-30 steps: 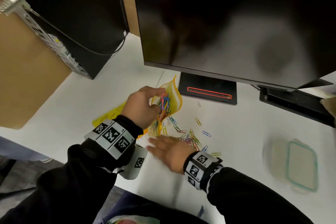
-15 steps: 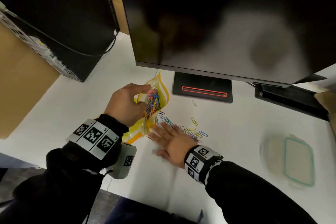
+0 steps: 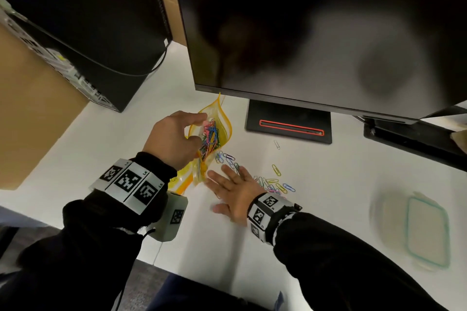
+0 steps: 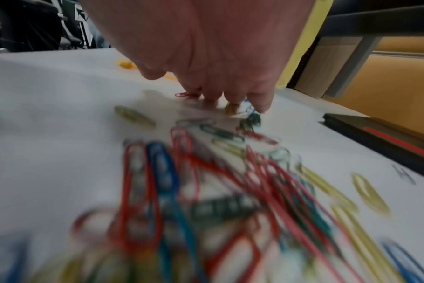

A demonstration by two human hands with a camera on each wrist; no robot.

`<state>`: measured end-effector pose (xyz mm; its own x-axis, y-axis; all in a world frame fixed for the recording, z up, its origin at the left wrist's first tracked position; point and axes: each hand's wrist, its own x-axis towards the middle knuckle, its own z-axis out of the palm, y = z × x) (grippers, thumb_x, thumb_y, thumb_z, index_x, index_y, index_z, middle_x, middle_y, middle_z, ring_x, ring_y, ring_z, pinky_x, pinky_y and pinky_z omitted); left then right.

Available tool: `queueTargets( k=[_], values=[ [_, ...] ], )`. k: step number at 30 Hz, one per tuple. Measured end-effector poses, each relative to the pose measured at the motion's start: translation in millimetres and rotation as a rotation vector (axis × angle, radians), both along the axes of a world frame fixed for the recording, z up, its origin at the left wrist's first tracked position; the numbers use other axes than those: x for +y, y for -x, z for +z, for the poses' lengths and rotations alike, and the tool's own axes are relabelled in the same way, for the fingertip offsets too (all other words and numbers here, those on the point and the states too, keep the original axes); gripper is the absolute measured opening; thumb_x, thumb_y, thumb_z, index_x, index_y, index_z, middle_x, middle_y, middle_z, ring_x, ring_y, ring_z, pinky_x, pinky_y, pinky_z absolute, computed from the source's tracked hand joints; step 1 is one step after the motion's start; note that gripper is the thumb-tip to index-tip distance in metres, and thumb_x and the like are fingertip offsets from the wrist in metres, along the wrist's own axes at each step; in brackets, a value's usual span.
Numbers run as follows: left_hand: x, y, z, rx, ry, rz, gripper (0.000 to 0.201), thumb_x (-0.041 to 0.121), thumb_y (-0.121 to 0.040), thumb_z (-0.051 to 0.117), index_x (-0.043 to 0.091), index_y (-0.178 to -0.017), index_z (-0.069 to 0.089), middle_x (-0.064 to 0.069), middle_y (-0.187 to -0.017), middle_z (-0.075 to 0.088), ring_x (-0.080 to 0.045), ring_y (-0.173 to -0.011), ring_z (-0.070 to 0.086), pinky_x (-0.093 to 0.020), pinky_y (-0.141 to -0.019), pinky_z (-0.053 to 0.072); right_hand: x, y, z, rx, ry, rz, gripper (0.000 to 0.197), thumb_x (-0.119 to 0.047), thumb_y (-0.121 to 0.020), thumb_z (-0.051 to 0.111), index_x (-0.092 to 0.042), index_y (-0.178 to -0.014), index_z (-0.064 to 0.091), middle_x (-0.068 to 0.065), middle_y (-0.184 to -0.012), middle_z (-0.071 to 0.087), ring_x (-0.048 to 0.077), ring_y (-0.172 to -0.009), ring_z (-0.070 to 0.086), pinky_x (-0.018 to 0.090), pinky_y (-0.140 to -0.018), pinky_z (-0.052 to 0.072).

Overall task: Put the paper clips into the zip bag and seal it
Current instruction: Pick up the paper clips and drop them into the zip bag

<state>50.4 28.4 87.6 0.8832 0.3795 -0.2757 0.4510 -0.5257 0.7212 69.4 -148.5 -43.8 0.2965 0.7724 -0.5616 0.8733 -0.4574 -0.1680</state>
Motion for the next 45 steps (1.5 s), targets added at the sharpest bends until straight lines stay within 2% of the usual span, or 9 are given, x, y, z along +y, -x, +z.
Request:
queueTargets(
  k=[4,10,16,23,26,30,39,41,45],
  values=[
    [4,0,0,-0.005,0.013,0.029,0.048,0.0,-0.079,0.053,0.024,-0.12,0.058,0.001,-0.122,0.057,-0.025,-0.075,0.067,-0.036,-0.068,0.059,-23,0,5,0.008,0.005,-0.001,0.084,-0.071,-0.074,-0.011,-0.028,-0.146,-0.01,-0.007,-0.157,-0.013,0.021,-0.144,-0.014,0.047,-0.116,-0.01],
    [1,-3,-2,-0.007,0.025,0.015,0.048,0.0,-0.079,0.054,0.023,-0.12,0.058,0.001,-0.122,0.057,-0.021,-0.077,0.063,-0.024,-0.058,0.053,15,-30,19,0.102,-0.102,-0.314,0.064,-0.048,-0.096,0.023,-0.022,-0.146,-0.007,-0.001,-0.158,-0.011,0.019,-0.145,-0.01,0.041,-0.117,-0.005],
    [-7,-4,-1,-0.011,0.044,0.01,0.049,0.0,-0.078,0.053,0.025,-0.119,0.058,0.001,-0.123,0.057,-0.022,-0.07,0.066,-0.031,-0.063,0.055,-6,-28,16,0.154,-0.041,-0.242,0.064,-0.046,-0.097,0.025,-0.024,-0.147,-0.008,-0.003,-0.158,-0.011,0.019,-0.145,-0.008,0.04,-0.119,0.001],
    [-10,-10,-4,0.0,0.03,-0.012,0.047,0.002,-0.079,0.054,0.025,-0.121,0.057,0.0,-0.124,0.056,-0.026,-0.084,0.065,-0.032,-0.071,0.056,-54,-17,16,0.165,-0.024,-0.27,0.063,-0.047,-0.096,0.023,-0.026,-0.146,-0.009,-0.006,-0.157,-0.012,0.016,-0.145,-0.009,0.04,-0.119,0.001],
    [-14,-11,-3,-0.013,0.026,-0.027,0.047,0.002,-0.079,0.054,0.026,-0.12,0.058,0.001,-0.124,0.056,-0.025,-0.085,0.065,-0.033,-0.075,0.056,-54,-35,26,0.117,-0.217,-0.483,0.059,-0.04,-0.097,0.028,-0.023,-0.148,0.002,-0.001,-0.158,0.0,0.019,-0.145,0.003,0.037,-0.116,0.006],
    [-21,-7,-5,-0.008,0.034,-0.049,0.047,0.0,-0.079,0.055,0.025,-0.12,0.058,0.002,-0.122,0.056,-0.017,-0.069,0.063,-0.013,-0.048,0.05,-60,-69,27,0.081,-0.173,-0.81,0.057,-0.03,-0.098,0.03,-0.018,-0.147,0.003,0.001,-0.158,-0.005,0.022,-0.144,0.012,0.037,-0.114,0.02],
    [-32,-4,-16,0.039,0.037,-0.067,0.046,0.004,-0.082,0.055,0.026,-0.122,0.056,0.004,-0.124,0.055,-0.01,-0.063,0.06,-0.005,-0.038,0.041,-60,-30,17,0.097,-0.212,-0.57,0.063,-0.011,-0.092,0.046,-0.017,-0.146,0.014,0.001,-0.158,0.003,0.024,-0.138,0.028,0.037,-0.107,0.035],
    [-33,-5,-16,0.038,0.044,-0.059,0.046,0.004,-0.082,0.055,0.026,-0.122,0.056,0.004,-0.124,0.054,-0.008,-0.062,0.06,-0.004,-0.038,0.04,-63,-17,10,0.103,-0.185,-0.476,0.059,-0.012,-0.093,0.043,-0.015,-0.146,0.017,0.003,-0.158,0.008,0.025,-0.141,0.022,0.038,-0.112,0.029],
    [-34,-3,-17,0.035,0.046,-0.065,0.046,0.002,-0.081,0.054,0.025,-0.121,0.057,0.004,-0.126,0.055,-0.007,-0.06,0.059,-0.003,-0.038,0.039,-71,-3,2,0.031,-0.327,-0.332,0.048,-0.012,-0.087,0.054,-0.009,-0.134,0.043,0.013,-0.142,0.044,0.031,-0.131,0.041,0.042,-0.11,0.034]
  ],
)
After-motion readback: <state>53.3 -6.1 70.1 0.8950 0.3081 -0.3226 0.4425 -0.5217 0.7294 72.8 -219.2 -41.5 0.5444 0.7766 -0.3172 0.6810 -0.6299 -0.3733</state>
